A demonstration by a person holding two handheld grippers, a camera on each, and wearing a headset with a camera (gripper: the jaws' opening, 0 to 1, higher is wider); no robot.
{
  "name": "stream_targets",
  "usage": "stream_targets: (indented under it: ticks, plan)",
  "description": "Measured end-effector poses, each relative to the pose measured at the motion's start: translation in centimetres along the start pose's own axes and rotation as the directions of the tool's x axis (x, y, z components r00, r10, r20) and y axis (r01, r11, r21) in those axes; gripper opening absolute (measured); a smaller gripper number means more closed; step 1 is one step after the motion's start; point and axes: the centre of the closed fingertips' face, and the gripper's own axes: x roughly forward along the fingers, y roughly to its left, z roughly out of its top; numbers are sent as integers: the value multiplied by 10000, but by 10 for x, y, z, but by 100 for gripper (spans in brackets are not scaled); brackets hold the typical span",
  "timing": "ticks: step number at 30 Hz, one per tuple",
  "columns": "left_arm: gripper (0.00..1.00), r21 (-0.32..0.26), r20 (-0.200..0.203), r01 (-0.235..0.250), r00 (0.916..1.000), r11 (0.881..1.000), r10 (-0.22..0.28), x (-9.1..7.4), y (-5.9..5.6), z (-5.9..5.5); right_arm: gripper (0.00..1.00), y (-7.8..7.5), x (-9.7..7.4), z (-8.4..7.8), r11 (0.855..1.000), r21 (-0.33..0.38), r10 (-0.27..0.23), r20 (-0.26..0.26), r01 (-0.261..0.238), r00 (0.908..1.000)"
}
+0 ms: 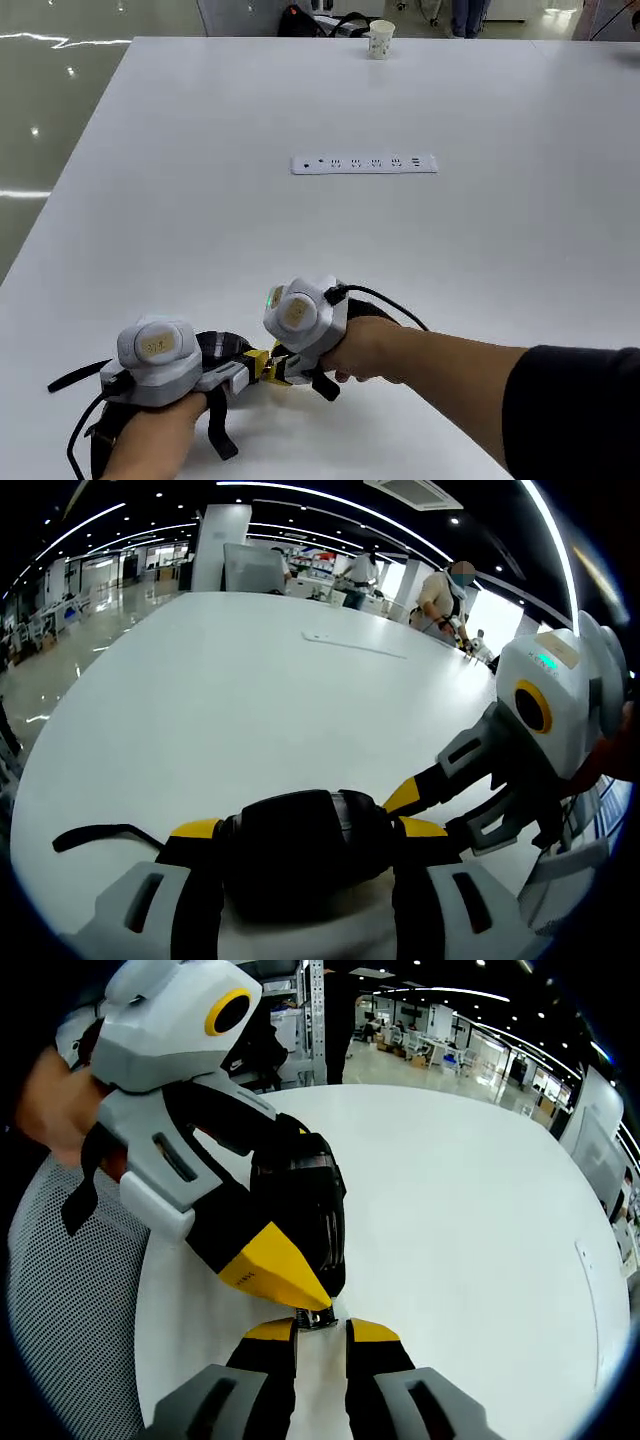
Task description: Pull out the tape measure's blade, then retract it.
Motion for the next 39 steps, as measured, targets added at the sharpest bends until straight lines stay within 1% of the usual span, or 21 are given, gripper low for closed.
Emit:
stream_targets:
  ticks: [4, 7, 8, 10, 11, 14, 17, 19, 21, 22, 24, 25, 27, 28, 29, 30, 31, 32, 33, 36, 39]
  plan:
    - [66, 81, 124, 126, 9998, 9999, -127, -2, 0, 5, 15, 1, -8, -4, 9999, 36, -118, 72, 117, 9999]
    - [68, 302, 135, 164, 9998, 9994, -169, -4, 1, 7, 16, -2, -14, -9, 9992, 238, -322, 158, 319, 9994]
    - [70, 330, 118, 170, 9998, 9993, -174, -5, 2, 8, 17, -3, -17, -11, 9980, 514, -392, 238, 379, 9989]
    - [77, 421, 243, 281, 9993, 9987, -291, -7, 3, 10, 20, -3, -24, -13, 9938, 1020, -478, 357, 440, 9982]
    - [79, 440, 258, 334, 9991, 9985, -345, -8, 2, 11, 21, -2, -28, -14, 9933, 1092, -425, 441, 374, 9981]
    - [88, 622, 275, 585, 9978, 9963, -603, -10, -1, 11, 23, -4, -39, -18, 9877, 1446, -689, 603, 596, 9958]
    - [94, 866, 189, 886, 9957, 9923, -906, -13, -5, 11, 25, -5, -48, -22, 9828, 1716, -824, 758, 684, 9937]
    - [99, 963, 152, 972, 9950, 9906, -992, -14, -6, 11, 27, -7, -54, -24, 9798, 1853, -922, 841, 754, 9922]
    - [99, 1354, 212, 1301, 9907, 9822, -1342, -16, -11, 14, 29, -7, -60, -26, 9779, 1925, -1016, 972, 815, 9901]
    - [99, 1700, 105, 1436, 9890, 9749, -1475, -18, -14, 14, 30, -6, -64, -28, 9776, 1921, -1066, 1005, 858, 9892]
    - [99, 2033, -56, 1692, 9851, 9644, -1716, -21, -18, 12, 32, -5, -69, -32, 9787, 1827, -1135, 1015, 937, 9883]
    - [99, 2397, -175, 1784, 9836, 9543, -1795, -21, -18, 9, 33, -4, -72, -36, 9791, 1783, -1173, 994, 983, 9881]
    - [99, 2459, -329, 2304, 9728, 9415, -2295, -24, -25, 6, 35, -3, -77, -40, 9790, 1760, -1219, 1041, 1024, 9871]
    - [99, 2563, -621, 2419, 9703, 9358, -2338, -25, -24, 1, 36, -2, -81, -43, 9782, 1794, -1253, 1066, 1049, 9864]
    - [99, 2519, -857, 2463, 9690, 9359, -2319, -27, -23, -4, 37, 0, -83, -46, 9776, 1813, -1279, 1094, 1067, 9857]
    - [99, 2619, -1159, 2858, 9575, 9218, -2639, -29, -25, -10, 37, 1, -87, -50, 9768, 1822, -1347, 1154, 1123, 9841]
    - [99, 2749, -1067, 2919, 9562, 9161, -2726, -29, -24, -9, 38, 2, -89, -53, 9759, 1839, -1405, 1185, 1173, 9830]
    - [99, 2882, -1027, 2827, 9590, 9149, -2640, -30, -22, -10, 39, 3, -91, -56, 9746, 1883, -1459, 1219, 1214, 9818]
    - [99, 3030, -1243, 2926, 9557, 9070, -2668, -32, -19, -15, 40, 5, -94, -61, 9731, 1949, -1499, 1303, 1229, 9801]
    - [99, 3138, -1297, 2956, 9547, 9023, -2677, -35, -13, -18, 43, 8, -98, -74, 9702, 2066, -1556, 1312, 1265, 9791]
    - [99, 3164, -1307, 3085, 9508, 8971, -2809, -40, -10, -19, 47, 11, -106, -83, 9670, 2211, -1620, 1486, 1269, 9756]
